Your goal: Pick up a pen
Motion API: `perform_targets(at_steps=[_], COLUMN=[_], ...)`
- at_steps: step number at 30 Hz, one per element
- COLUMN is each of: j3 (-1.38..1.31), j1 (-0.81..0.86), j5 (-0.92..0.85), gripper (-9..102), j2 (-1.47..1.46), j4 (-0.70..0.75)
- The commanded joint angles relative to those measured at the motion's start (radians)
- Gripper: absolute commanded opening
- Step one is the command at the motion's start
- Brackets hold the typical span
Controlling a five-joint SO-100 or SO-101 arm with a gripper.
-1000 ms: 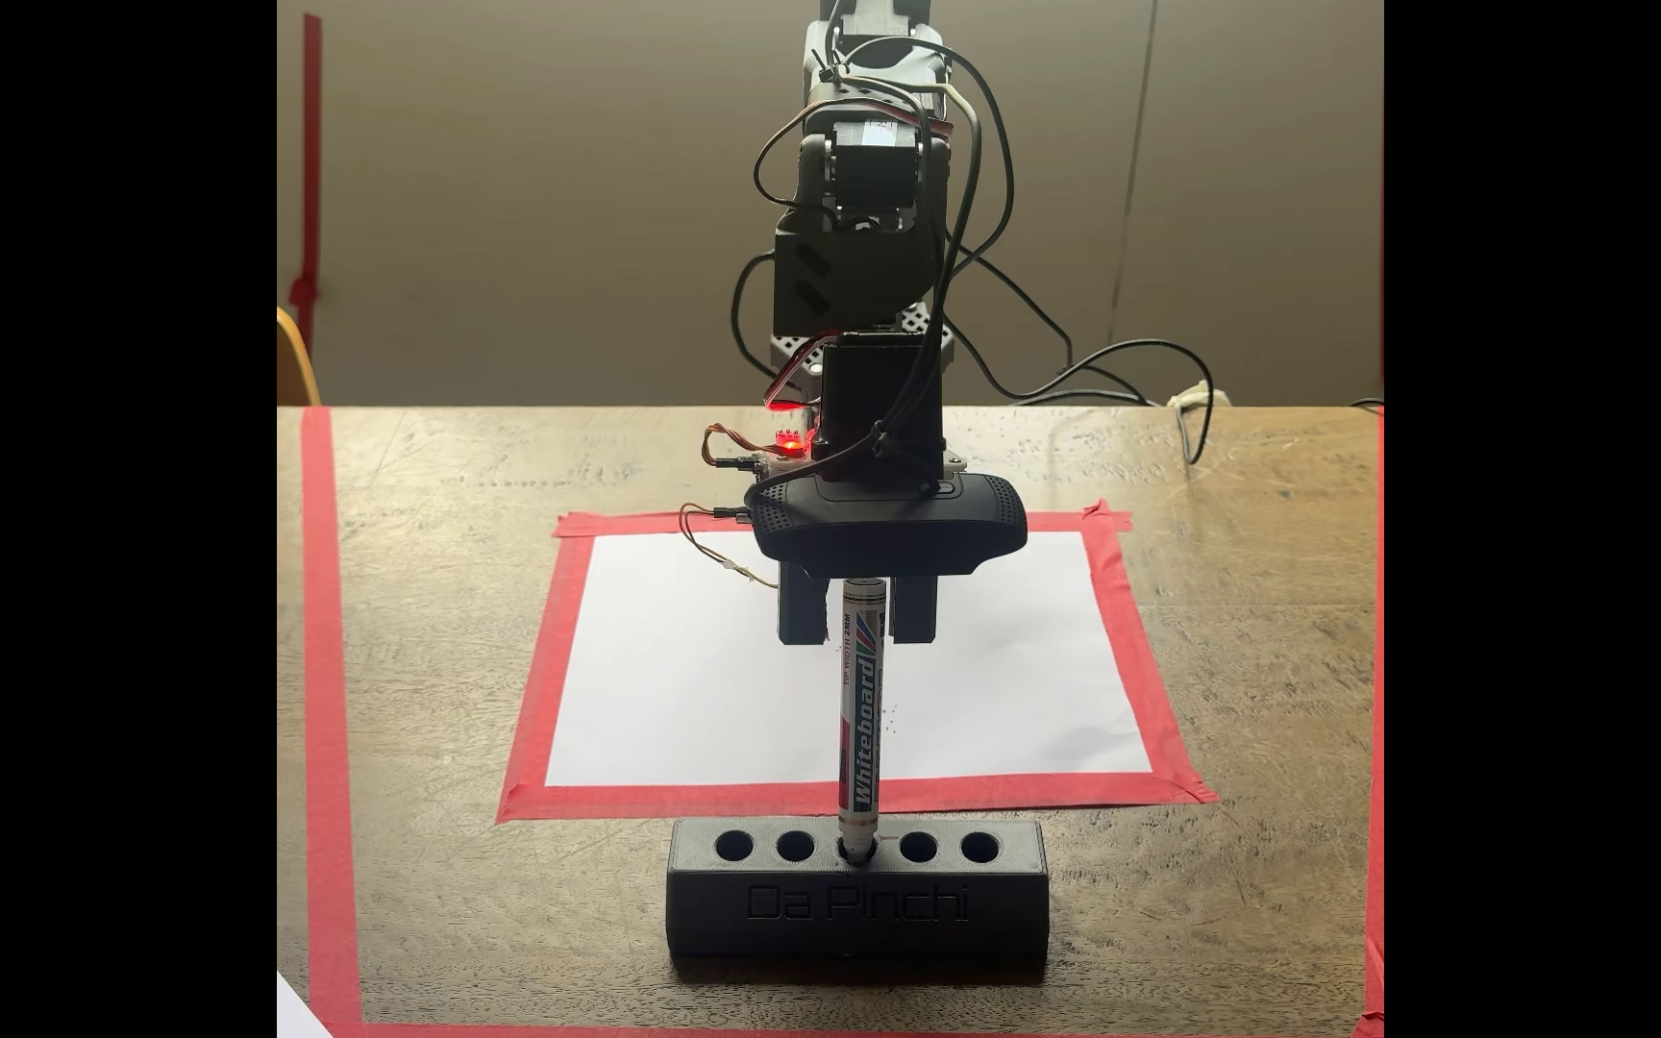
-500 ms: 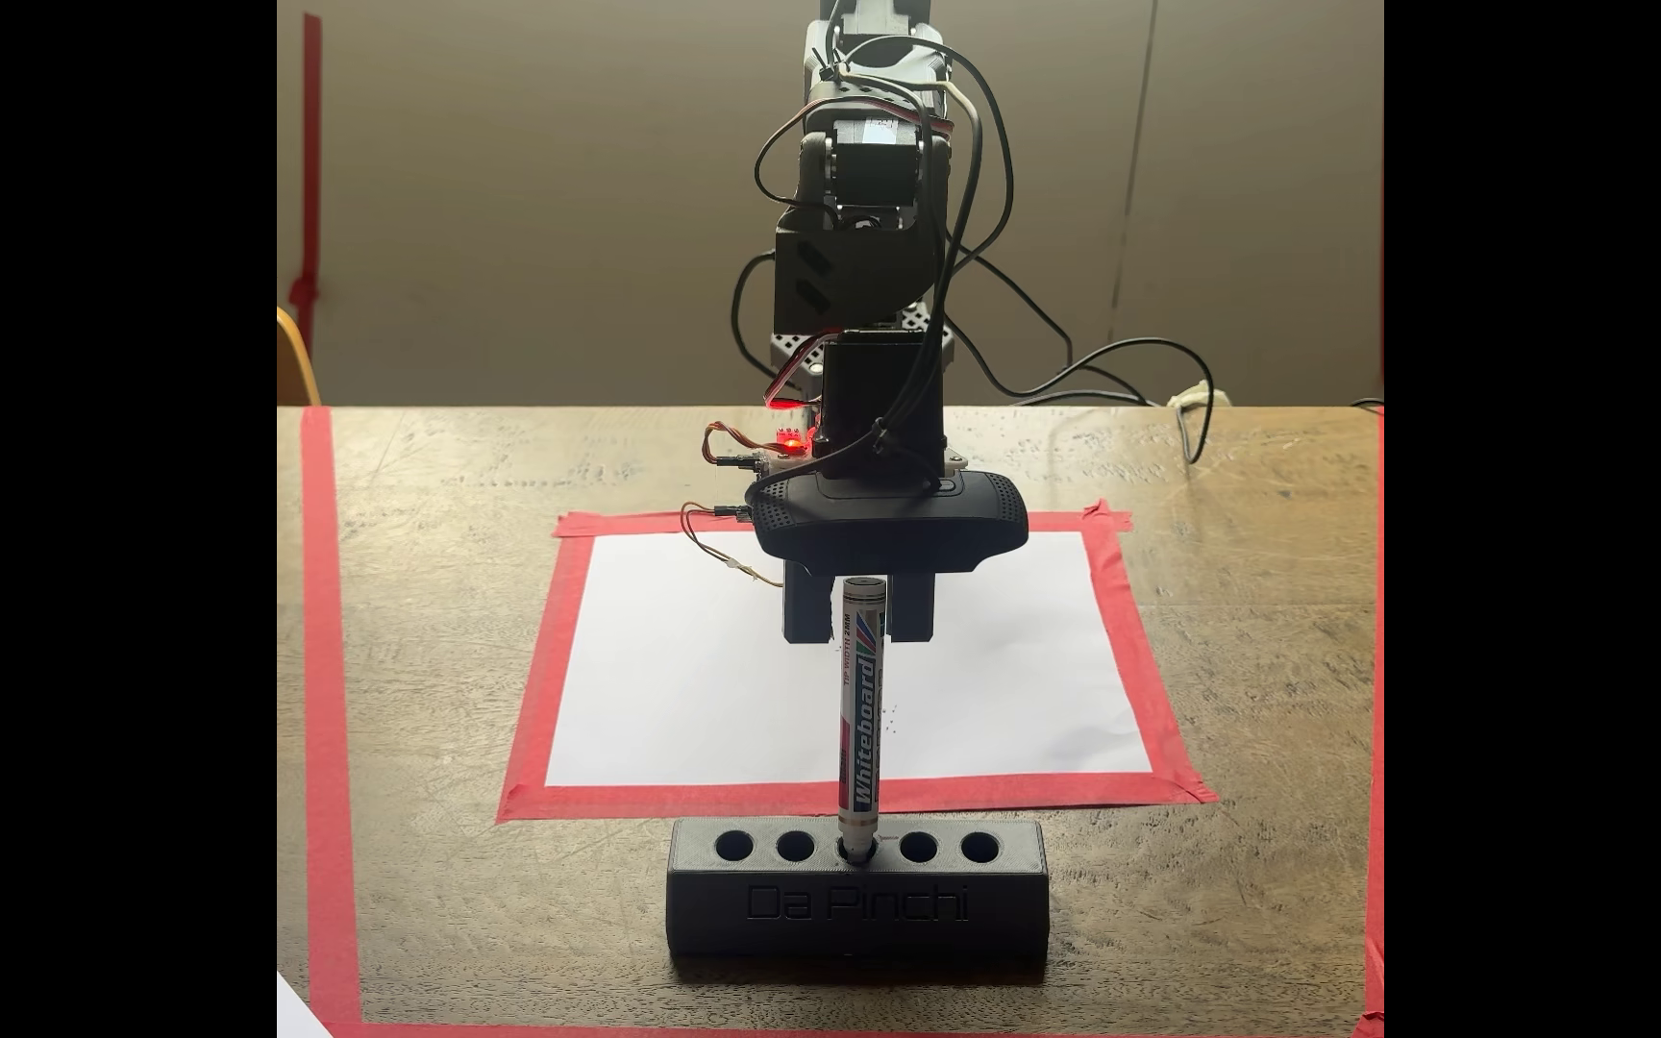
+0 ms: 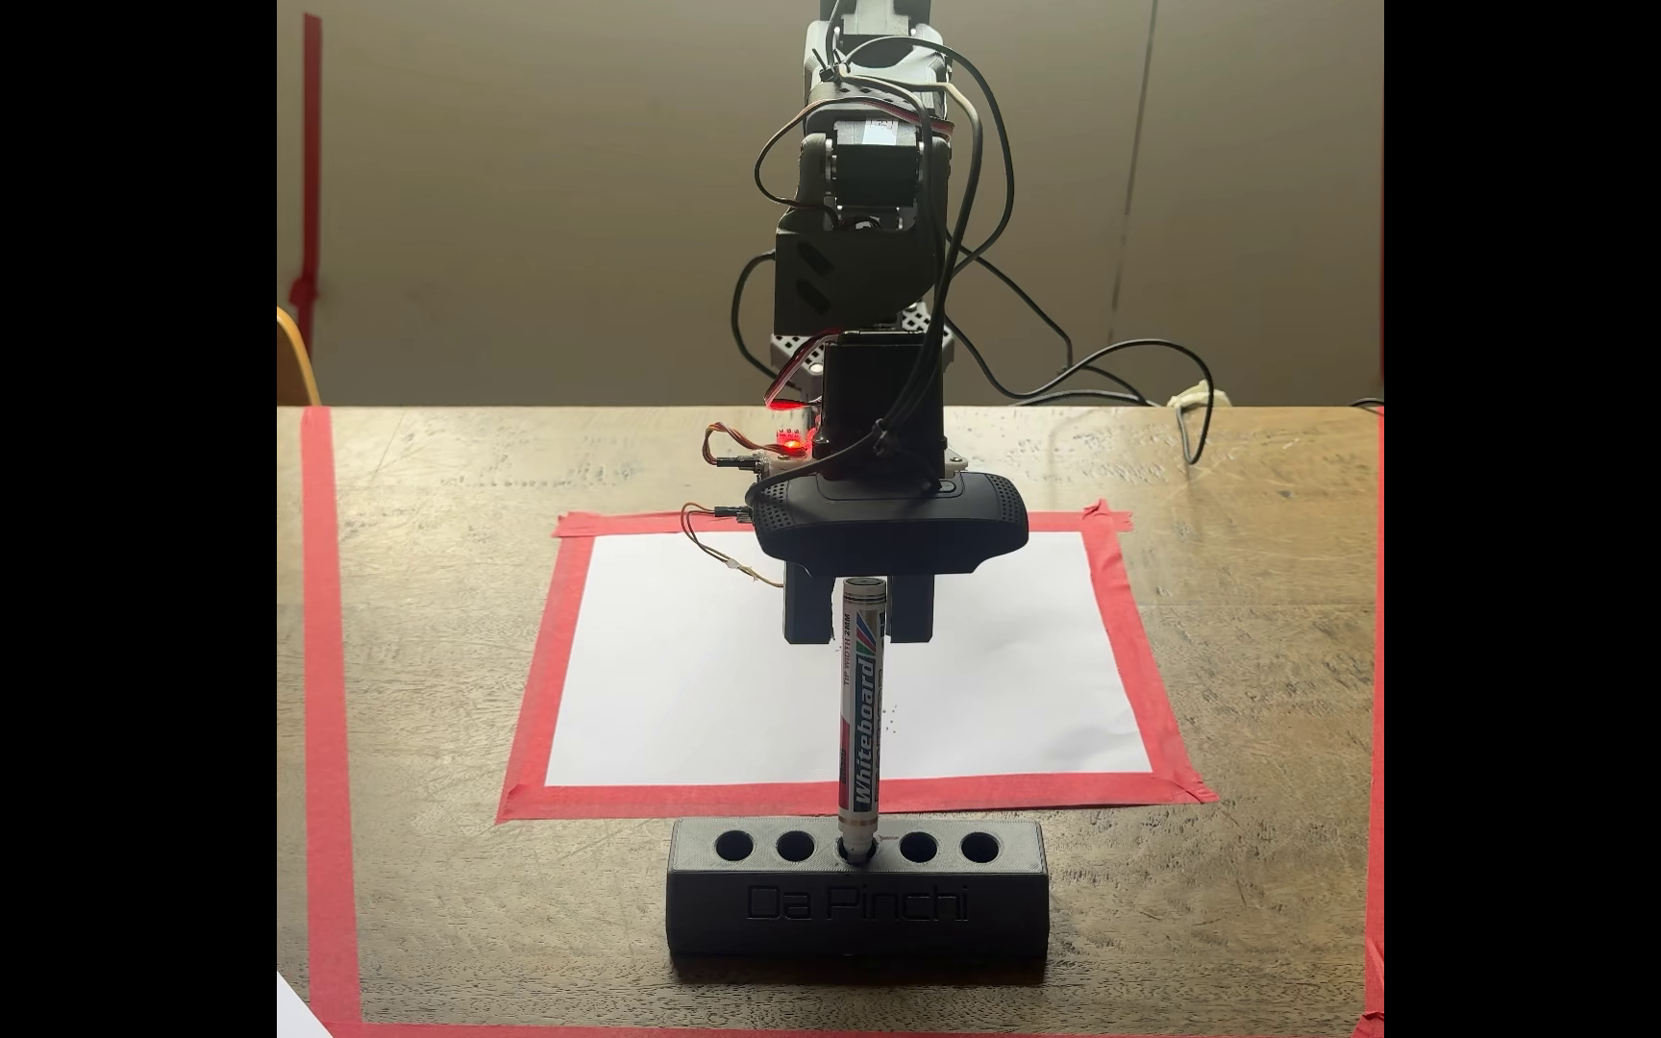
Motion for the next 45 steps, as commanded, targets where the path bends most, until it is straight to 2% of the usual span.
perform_targets(at_steps=[1, 9, 24, 35, 45], j3=[-0.023, -0.025, -0.032, -0.023, -0.025], j1=[0.012, 0.012, 0.003, 0.002, 0.002], j5=[-0.009, -0.009, -0.005, -0.009, -0.009], gripper=[69, 46, 25, 0, -1], j2=[0.038, 0.038, 0.064, 0.069, 0.071], j4=[-0.046, -0.048, -0.06, -0.074, -0.061])
